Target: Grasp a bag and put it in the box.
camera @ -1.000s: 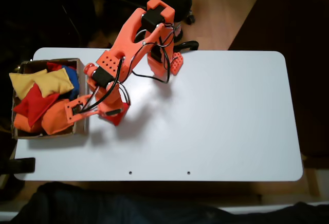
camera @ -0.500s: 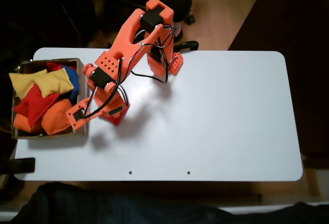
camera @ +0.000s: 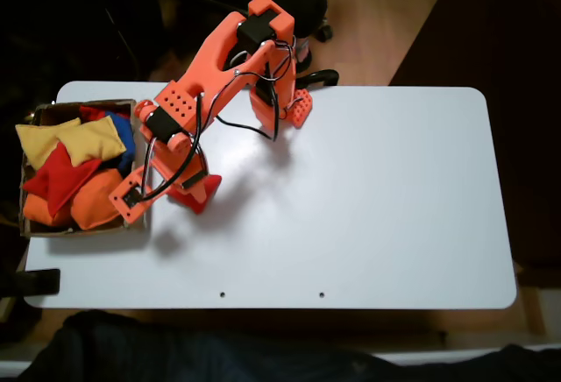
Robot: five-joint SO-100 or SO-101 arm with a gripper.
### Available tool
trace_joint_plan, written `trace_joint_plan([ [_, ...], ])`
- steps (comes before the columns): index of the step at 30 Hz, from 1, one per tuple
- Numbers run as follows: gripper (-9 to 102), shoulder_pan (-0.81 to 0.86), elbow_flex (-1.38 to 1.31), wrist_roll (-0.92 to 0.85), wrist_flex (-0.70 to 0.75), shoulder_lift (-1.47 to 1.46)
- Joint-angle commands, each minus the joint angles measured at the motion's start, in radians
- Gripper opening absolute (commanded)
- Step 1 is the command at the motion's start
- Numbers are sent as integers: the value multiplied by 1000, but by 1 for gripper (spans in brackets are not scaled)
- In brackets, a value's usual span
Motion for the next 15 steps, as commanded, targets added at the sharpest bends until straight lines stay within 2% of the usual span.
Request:
trace_joint_plan([
  [1,37,25,-44,-63,-6,11],
  [9,52,57,-44,-184,-15,14],
  [15,58,75,-26,-285,-48,14],
])
